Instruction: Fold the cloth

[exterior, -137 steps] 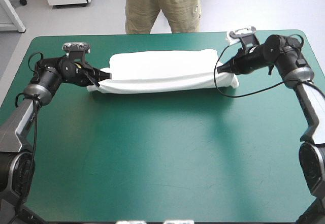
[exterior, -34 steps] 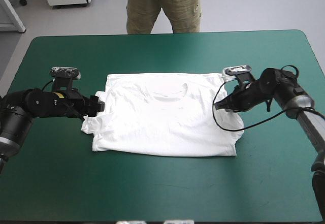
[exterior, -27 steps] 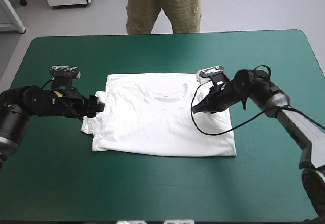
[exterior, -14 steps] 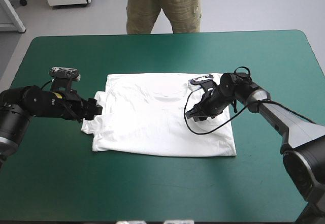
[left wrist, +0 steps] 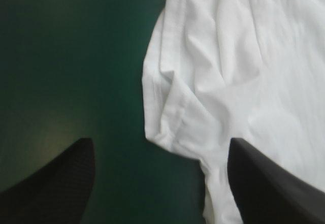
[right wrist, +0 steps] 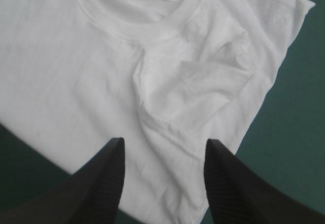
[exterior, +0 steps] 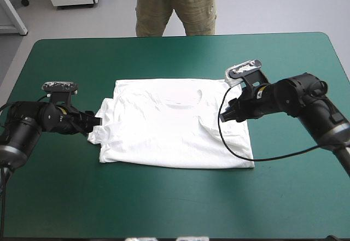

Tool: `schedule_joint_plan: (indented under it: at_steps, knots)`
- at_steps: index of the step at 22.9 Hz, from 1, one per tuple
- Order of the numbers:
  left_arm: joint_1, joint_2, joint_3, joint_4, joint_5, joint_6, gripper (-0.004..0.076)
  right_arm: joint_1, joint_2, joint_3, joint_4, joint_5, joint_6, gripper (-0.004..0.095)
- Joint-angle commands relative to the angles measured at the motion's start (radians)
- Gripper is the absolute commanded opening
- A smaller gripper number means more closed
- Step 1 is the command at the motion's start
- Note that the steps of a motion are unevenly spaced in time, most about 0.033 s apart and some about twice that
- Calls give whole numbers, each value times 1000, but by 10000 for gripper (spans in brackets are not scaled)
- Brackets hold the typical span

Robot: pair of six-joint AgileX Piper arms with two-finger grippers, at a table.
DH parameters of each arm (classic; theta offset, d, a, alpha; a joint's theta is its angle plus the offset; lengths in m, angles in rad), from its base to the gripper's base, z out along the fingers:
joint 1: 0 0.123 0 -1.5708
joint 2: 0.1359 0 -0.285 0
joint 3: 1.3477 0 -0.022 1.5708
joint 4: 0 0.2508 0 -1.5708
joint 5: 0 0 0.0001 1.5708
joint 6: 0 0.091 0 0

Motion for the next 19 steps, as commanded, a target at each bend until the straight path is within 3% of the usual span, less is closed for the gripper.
schedule_joint_plan:
  at_steps: [1, 4, 7, 9, 19]
  knots:
    - [44, 52, -53, -4, -123, -61, 528, 0, -89, -22, 42, 25, -5, 463]
    - [124, 160, -107, -102, -120, -27, 528, 0, -127, -22, 62, 41, -7, 431]
    - [179, 303, -181, -311, -55, 144, 528, 0, -151, -22, 63, 43, -7, 310]
    - [177, 355, -189, -364, -52, 177, 528, 0, -149, -22, 67, 43, -7, 274]
    - [177, 474, -189, -422, -82, 204, 526, 0, -148, -22, 67, 72, -3, 256]
